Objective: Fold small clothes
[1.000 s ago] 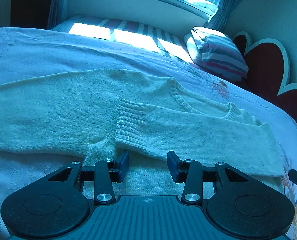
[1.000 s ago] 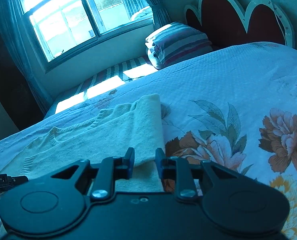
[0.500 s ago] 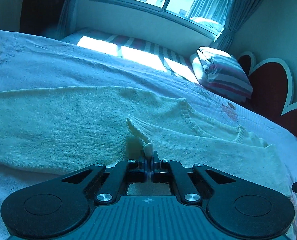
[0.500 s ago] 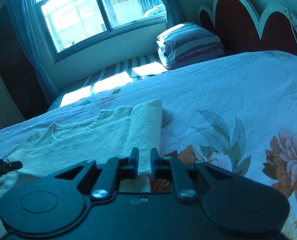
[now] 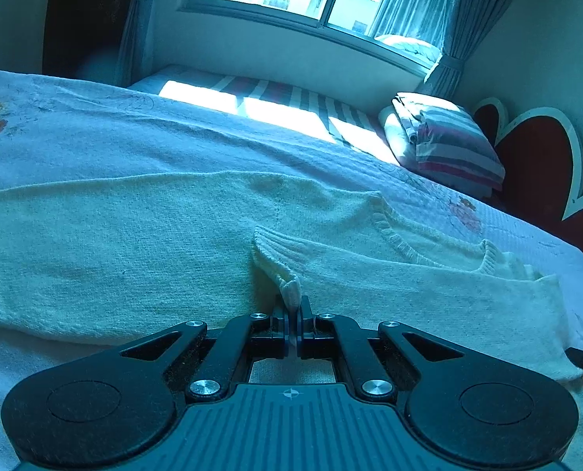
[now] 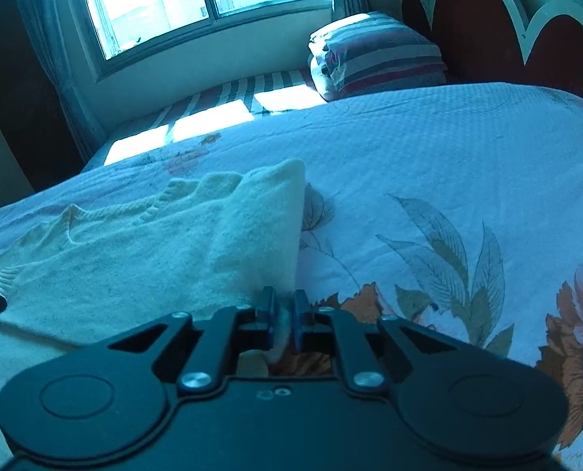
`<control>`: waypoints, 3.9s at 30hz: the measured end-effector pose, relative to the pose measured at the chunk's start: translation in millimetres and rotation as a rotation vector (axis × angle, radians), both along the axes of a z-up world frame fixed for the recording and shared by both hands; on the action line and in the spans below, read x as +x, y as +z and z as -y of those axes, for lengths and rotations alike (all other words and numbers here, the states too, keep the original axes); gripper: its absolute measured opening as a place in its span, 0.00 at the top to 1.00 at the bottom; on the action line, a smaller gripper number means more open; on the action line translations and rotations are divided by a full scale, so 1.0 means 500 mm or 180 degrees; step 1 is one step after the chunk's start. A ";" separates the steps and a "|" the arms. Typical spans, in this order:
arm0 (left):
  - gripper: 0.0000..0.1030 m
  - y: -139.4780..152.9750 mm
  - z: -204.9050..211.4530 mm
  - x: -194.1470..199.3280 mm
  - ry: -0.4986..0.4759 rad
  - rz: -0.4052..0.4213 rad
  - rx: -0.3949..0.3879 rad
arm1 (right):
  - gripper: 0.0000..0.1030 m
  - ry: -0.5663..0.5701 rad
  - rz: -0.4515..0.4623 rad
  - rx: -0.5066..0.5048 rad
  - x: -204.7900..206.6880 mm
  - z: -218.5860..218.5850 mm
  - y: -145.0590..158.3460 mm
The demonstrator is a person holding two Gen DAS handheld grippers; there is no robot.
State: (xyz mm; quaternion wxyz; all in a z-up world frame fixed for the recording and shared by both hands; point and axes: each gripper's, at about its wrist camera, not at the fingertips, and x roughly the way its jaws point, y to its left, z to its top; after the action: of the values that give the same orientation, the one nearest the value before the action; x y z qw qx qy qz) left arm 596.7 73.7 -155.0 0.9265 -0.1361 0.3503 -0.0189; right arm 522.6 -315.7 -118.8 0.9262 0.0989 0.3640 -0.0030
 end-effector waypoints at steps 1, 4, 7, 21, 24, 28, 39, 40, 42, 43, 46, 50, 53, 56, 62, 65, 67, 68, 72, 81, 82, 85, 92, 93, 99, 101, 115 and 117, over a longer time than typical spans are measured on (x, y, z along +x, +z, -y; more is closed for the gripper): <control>0.97 -0.002 0.000 0.002 -0.0027 -0.0014 0.0021 | 0.89 0.0018 0.0036 -0.0012 0.000 0.000 0.000; 0.97 -0.002 0.006 0.006 -0.0094 -0.0016 0.0117 | 0.89 0.0003 0.0159 0.0056 0.018 0.014 0.017; 0.97 -0.003 0.004 0.007 -0.0081 -0.0014 0.0080 | 0.89 -0.0057 0.0203 0.0112 0.074 0.033 0.026; 0.96 -0.003 -0.006 0.004 -0.0102 0.0027 0.0038 | 0.81 -0.0072 -0.0008 0.0182 0.097 0.044 0.010; 0.96 0.006 -0.009 0.001 -0.0100 0.0099 0.0093 | 0.80 -0.0046 -0.0003 0.0256 0.029 0.032 0.010; 0.96 0.017 -0.029 -0.011 0.0087 0.0209 0.0096 | 0.80 -0.0050 0.0099 0.0258 -0.027 0.018 0.020; 0.96 0.003 -0.018 0.003 -0.0077 0.0044 0.0275 | 0.83 -0.0018 0.0182 0.0127 0.054 0.024 0.033; 0.96 0.002 -0.017 0.002 -0.0070 0.0051 0.0274 | 0.83 -0.0033 0.0154 0.0121 0.084 0.030 0.030; 0.96 0.001 -0.018 0.001 -0.0051 0.0075 0.0260 | 0.84 -0.0078 0.0089 0.0145 0.139 0.042 0.017; 0.96 0.002 -0.019 0.000 -0.0042 0.0078 0.0247 | 0.84 -0.0094 0.0077 0.0141 0.163 0.047 0.012; 0.95 0.004 -0.022 -0.002 0.0011 0.0121 0.0235 | 0.86 -0.0144 0.0045 0.0127 0.217 0.066 0.000; 0.95 0.018 -0.027 -0.002 0.0092 0.0191 0.0230 | 0.82 -0.0158 0.0090 0.0149 0.218 0.072 0.022; 0.94 0.030 -0.032 0.001 0.0214 0.0221 0.0252 | 0.84 -0.0094 0.0268 0.0229 0.153 0.064 0.053; 0.67 0.027 -0.035 0.017 0.0235 0.0152 0.0295 | 0.84 0.0030 0.0319 0.0215 0.108 0.050 0.058; 0.46 0.007 -0.017 0.027 0.0122 -0.0015 0.0512 | 0.75 -0.0097 0.0220 0.0256 0.185 0.069 0.043; 0.51 0.000 -0.006 0.026 0.0078 0.0028 0.0691 | 0.83 -0.0084 -0.0061 0.0335 0.223 0.075 0.017; 0.52 -0.002 -0.005 0.023 0.0097 0.0062 0.0709 | 0.93 -0.0014 -0.0043 0.0203 0.225 0.070 0.012; 0.52 -0.003 -0.001 0.022 0.0085 0.0082 0.0750 | 0.96 -0.0041 0.0007 0.0101 0.219 0.066 0.018; 0.52 -0.002 -0.005 0.021 0.0028 0.0098 0.0768 | 0.98 -0.0148 -0.0008 0.0071 0.209 0.088 0.006; 0.46 0.010 -0.010 0.025 -0.0003 0.0026 0.0735 | 0.80 0.0199 -0.0105 0.0062 0.122 0.039 0.016; 0.40 0.017 -0.013 0.020 0.0025 0.0018 0.0717 | 0.80 0.0169 -0.0014 0.0140 0.109 0.039 0.028; 0.16 0.044 -0.037 -0.035 0.0188 0.0215 0.0691 | 0.78 0.0161 0.0269 0.0150 0.057 0.025 0.071; 0.17 0.069 -0.281 -0.223 0.1079 0.0473 -0.0045 | 0.76 0.0279 0.0267 0.0107 -0.051 -0.008 0.090; 0.18 0.065 -0.327 -0.247 0.1258 0.0498 -0.0179 | 0.76 0.0272 0.0245 0.0118 -0.066 -0.009 0.090; 0.35 0.000 -0.553 -0.336 0.2173 0.0551 -0.1119 | 0.75 0.0097 0.0215 0.0216 -0.109 -0.026 0.087; 0.43 -0.023 -0.597 -0.352 0.2355 0.0537 -0.1351 | 0.75 -0.0014 0.0186 0.0299 -0.111 -0.032 0.085; 0.98 -0.121 -0.736 -0.316 0.2455 0.0564 -0.2130 | 0.71 -0.0448 0.0228 0.0320 -0.158 -0.087 0.110; 0.98 -0.110 -0.736 -0.319 0.2468 0.0653 -0.2065 | 0.71 -0.0535 0.0236 0.0314 -0.167 -0.077 0.115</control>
State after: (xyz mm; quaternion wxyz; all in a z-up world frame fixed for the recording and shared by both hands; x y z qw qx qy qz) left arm 437.2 441.5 -210.1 0.8051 -0.5339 0.1576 0.2050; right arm 438.9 -277.2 -61.2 0.9295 0.1745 0.3196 -0.0591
